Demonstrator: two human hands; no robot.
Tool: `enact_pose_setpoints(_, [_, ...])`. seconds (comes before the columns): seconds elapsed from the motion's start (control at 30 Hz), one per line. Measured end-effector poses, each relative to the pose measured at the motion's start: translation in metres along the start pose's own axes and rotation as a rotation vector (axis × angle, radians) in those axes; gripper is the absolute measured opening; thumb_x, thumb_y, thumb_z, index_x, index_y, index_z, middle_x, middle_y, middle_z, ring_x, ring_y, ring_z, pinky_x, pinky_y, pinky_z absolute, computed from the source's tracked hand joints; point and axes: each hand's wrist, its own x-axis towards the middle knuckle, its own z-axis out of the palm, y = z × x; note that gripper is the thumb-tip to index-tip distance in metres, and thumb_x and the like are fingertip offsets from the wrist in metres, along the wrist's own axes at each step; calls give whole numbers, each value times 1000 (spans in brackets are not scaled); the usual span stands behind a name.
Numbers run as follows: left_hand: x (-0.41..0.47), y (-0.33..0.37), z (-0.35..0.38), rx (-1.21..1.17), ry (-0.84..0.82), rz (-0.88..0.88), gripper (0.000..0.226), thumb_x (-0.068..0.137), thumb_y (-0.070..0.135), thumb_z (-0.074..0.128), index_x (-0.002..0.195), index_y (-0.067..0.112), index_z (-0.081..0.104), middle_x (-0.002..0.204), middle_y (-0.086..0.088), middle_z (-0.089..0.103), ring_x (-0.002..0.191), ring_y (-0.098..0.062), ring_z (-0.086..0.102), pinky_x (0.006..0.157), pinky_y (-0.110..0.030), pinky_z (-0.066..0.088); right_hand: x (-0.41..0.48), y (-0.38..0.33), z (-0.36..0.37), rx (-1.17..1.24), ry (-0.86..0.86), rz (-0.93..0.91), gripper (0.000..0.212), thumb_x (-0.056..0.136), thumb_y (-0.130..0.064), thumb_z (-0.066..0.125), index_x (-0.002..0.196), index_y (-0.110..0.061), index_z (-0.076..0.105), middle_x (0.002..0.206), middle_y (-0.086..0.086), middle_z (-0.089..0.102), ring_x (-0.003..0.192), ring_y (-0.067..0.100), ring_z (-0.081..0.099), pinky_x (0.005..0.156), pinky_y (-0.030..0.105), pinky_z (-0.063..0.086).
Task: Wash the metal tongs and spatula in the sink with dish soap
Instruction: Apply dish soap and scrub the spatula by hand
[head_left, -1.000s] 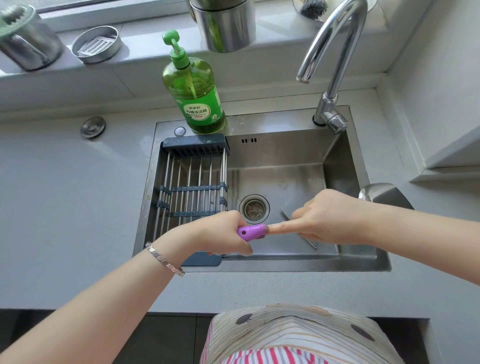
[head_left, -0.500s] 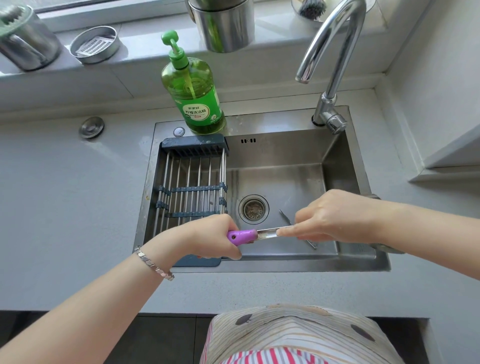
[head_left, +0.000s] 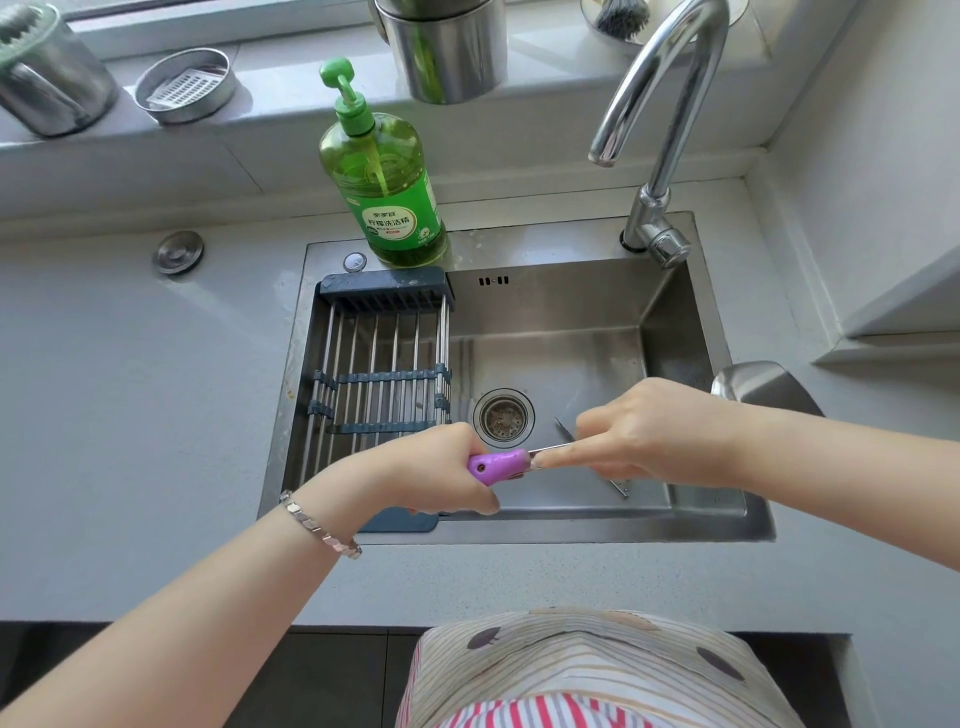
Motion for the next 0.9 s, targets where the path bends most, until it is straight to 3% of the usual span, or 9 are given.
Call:
enact_pose_setpoints(0.17, [-1, 0, -4, 19, 13, 5, 29, 78, 18, 65, 63, 15, 41, 56, -2, 42, 45, -17, 41, 47, -23, 37, -6, 3, -3, 143, 37, 35, 29, 84, -24, 48, 95, -19, 75, 65, -4, 61, 40, 14, 49, 35, 17, 32])
enact_pose_setpoints(0.37, [-2, 0, -4, 53, 22, 6, 29, 79, 17, 65, 62, 16, 41, 56, -1, 41, 45, -16, 41, 45, -23, 36, 0, 4, 2, 105, 29, 1, 38, 83, -24, 41, 108, -24, 70, 62, -4, 50, 42, 12, 21, 41, 17, 16])
enact_pose_setpoints(0.53, [0, 0, -1, 103, 50, 1, 31, 76, 18, 65, 59, 16, 39, 54, 1, 40, 45, -18, 40, 45, -22, 34, 1, 2, 10, 56, -4, -31, 45, 79, -17, 44, 119, -27, 64, 64, -7, 32, 42, 13, 17, 40, 19, 13])
enact_pose_setpoints(0.63, [2, 0, -2, 108, 48, -2, 29, 77, 17, 64, 59, 17, 42, 54, 1, 41, 43, -16, 39, 43, -21, 35, 0, 2, 18, 54, -33, -10, 61, 68, -8, 52, 125, -28, 59, 68, -8, 26, 40, 14, 9, 39, 17, -1])
enact_pose_setpoints(0.7, [3, -2, -3, 69, 30, -15, 25, 78, 16, 64, 63, 16, 43, 57, -2, 43, 45, -17, 41, 45, -23, 37, 0, 1, 17, 34, -35, 6, 58, 73, -9, 48, 126, -29, 57, 67, -7, 27, 38, 13, 11, 40, 16, -3])
enact_pose_setpoints(0.8, [0, -10, -7, 57, 29, -47, 25, 78, 16, 63, 64, 15, 43, 56, -2, 42, 43, -15, 41, 44, -22, 37, -10, 11, 5, 45, -16, 41, 40, 84, -22, 40, 111, -25, 68, 62, -4, 47, 39, 13, 29, 32, 18, 19])
enact_pose_setpoints(0.9, [-4, -19, -11, 87, 19, -75, 24, 79, 16, 63, 65, 14, 44, 56, 0, 41, 43, -12, 41, 42, -19, 37, -37, 24, -2, 77, -23, 72, 35, 90, -28, 41, 101, -20, 73, 70, -3, 62, 53, 14, 55, 43, 21, 43])
